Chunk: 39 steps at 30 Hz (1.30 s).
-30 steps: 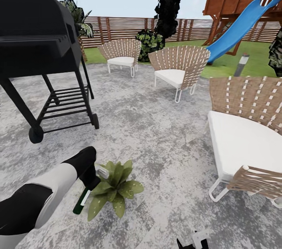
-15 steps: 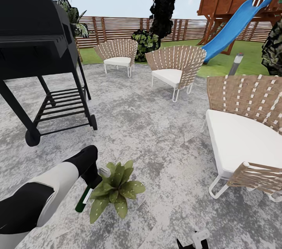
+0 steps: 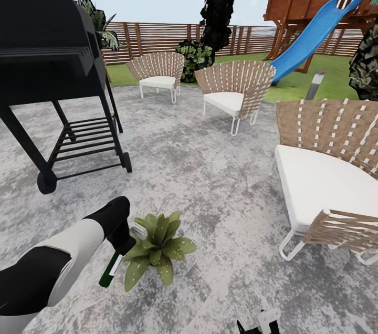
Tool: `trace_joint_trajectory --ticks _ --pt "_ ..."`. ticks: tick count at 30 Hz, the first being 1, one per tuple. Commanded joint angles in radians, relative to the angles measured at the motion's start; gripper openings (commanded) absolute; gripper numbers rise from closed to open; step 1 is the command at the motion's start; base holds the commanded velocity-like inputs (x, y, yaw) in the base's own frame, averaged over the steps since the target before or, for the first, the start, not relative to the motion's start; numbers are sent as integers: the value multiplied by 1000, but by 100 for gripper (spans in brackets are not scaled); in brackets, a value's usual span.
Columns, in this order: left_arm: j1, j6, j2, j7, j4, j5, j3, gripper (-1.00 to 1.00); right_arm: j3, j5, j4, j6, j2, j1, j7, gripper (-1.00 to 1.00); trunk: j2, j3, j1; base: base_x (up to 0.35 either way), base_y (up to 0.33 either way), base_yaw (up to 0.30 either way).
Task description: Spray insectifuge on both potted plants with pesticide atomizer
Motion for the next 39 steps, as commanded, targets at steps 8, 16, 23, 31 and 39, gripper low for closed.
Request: trace_joint_trajectory --ticks 8,16,23,31,39 --pt "-2 4 -8 -10 -2 -10 1 -100 -1 0 1 -3 0 0 4 100 0 -1 0 177 161 0" --pt "2 3 4 -9 -2 -10 -2 -100 -1 0 1 -3 0 0 4 100 0 -1 0 7 6 -127" --pt "2 2 5 -9 -1 -10 -2 -100 -1 0 1 -3 0 0 4 100 0 -1 0 -116 25 -115" --pt "2 2 4 -9 -1 -10 -1 -100 -1 0 1 -3 0 0 4 100 0 -1 0 -225 199 -2" --pt "38 1 -2 -8 7 -12 2 -100 -1 0 1 -3 0 -1 4 100 0 -1 0 -9 227 0"
